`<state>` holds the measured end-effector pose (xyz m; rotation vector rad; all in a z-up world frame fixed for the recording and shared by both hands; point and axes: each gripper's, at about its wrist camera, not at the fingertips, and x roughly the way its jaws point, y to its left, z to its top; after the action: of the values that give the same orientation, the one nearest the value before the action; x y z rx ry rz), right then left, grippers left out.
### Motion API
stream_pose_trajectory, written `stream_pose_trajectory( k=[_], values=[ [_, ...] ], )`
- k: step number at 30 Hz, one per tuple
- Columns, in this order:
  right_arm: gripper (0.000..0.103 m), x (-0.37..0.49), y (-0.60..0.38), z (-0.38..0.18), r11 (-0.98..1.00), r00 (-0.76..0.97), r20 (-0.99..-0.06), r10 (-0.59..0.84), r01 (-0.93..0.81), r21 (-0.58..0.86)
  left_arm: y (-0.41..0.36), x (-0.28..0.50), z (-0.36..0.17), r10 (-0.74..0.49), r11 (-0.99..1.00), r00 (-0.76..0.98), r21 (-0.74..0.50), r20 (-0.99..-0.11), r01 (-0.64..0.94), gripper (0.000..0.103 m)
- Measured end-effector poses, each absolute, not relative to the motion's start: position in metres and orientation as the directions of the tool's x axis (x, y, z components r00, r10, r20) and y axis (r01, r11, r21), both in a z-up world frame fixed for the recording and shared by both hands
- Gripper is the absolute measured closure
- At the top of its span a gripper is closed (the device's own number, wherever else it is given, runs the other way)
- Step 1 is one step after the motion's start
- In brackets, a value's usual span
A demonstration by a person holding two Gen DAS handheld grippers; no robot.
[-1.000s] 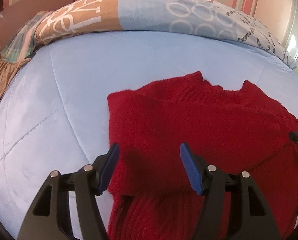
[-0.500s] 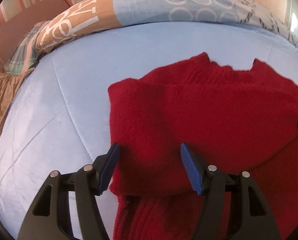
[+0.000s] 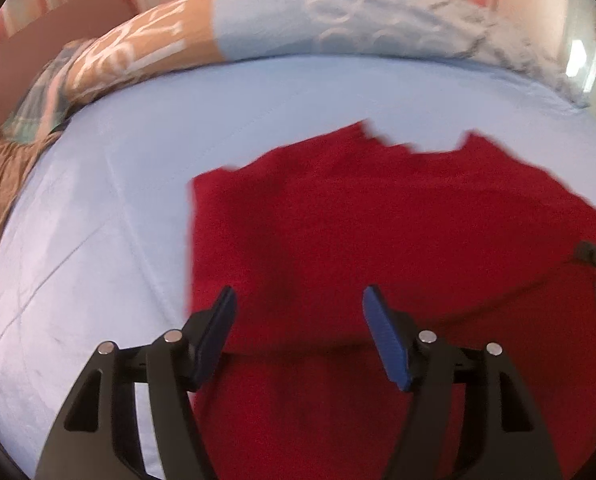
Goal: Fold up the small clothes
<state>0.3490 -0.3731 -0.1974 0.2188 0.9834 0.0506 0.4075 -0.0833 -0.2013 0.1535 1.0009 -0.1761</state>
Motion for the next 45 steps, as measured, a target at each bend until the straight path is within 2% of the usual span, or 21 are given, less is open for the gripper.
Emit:
stream_pose_trajectory(
  k=[2,7,11,15,17,21,28,30,33,35,38,45],
  values=[
    [0.074,0.335,-0.382,-0.18,0.978,0.593,-0.798,0.11,0.078,0.193,-0.109,0.401,-0.188,-0.112,0.966,0.554,0.041,-0.825,0.257,0.036],
    [0.065,0.291,-0.429,-0.161,0.972,0.615,-0.788,-0.027,0.202,0.125,-0.18,0.399,-0.168,-0.19,0.938,0.585,0.03,-0.789,0.345,0.036],
    [0.056,0.255,-0.489,-0.165,0.933,0.594,-0.801,-0.075,0.325,0.153,-0.236,0.396,-0.156,-0.25,0.913,0.605,0.025,-0.756,0.408,0.036],
    [0.051,0.226,-0.552,-0.175,0.873,0.568,-0.813,-0.129,0.454,0.178,-0.278,0.396,-0.158,-0.262,0.897,0.602,0.039,-0.754,0.44,0.036],
    [0.045,0.213,-0.582,-0.182,0.829,0.565,-0.813,-0.137,0.514,0.218,-0.296,0.397,-0.163,-0.257,0.893,0.596,0.048,-0.761,0.447,0.036],
    [0.044,0.191,-0.637,-0.198,0.719,0.59,-0.8,-0.106,0.602,0.348,-0.324,0.404,-0.176,-0.235,0.887,0.583,0.073,-0.778,0.455,0.036],
    [0.044,0.19,-0.679,-0.224,0.61,0.611,-0.787,-0.085,0.656,0.444,-0.344,0.407,-0.19,-0.224,0.879,0.567,0.087,-0.792,0.468,0.036],
    [0.045,0.195,-0.68,-0.225,0.619,0.611,-0.786,-0.099,0.656,0.432,-0.345,0.407,-0.193,-0.22,0.879,0.562,0.087,-0.797,0.468,0.036],
    [0.056,0.206,-0.679,-0.228,0.64,0.58,-0.805,-0.128,0.668,0.38,-0.345,0.405,-0.193,-0.221,0.879,0.557,0.085,-0.801,0.47,0.036],
    [0.077,0.208,-0.68,-0.229,0.639,0.579,-0.804,-0.136,0.671,0.375,-0.343,0.405,-0.193,-0.217,0.88,0.56,0.088,-0.799,0.466,0.036],
    [0.089,0.213,-0.671,-0.224,0.668,0.572,-0.803,-0.166,0.664,0.335,-0.34,0.406,-0.193,-0.216,0.88,0.56,0.089,-0.8,0.467,0.036],
    [0.09,0.224,-0.616,-0.182,0.773,0.614,-0.753,-0.235,0.588,0.239,-0.33,0.411,-0.193,-0.222,0.886,0.552,0.069,-0.804,0.458,0.036]
  ],
)
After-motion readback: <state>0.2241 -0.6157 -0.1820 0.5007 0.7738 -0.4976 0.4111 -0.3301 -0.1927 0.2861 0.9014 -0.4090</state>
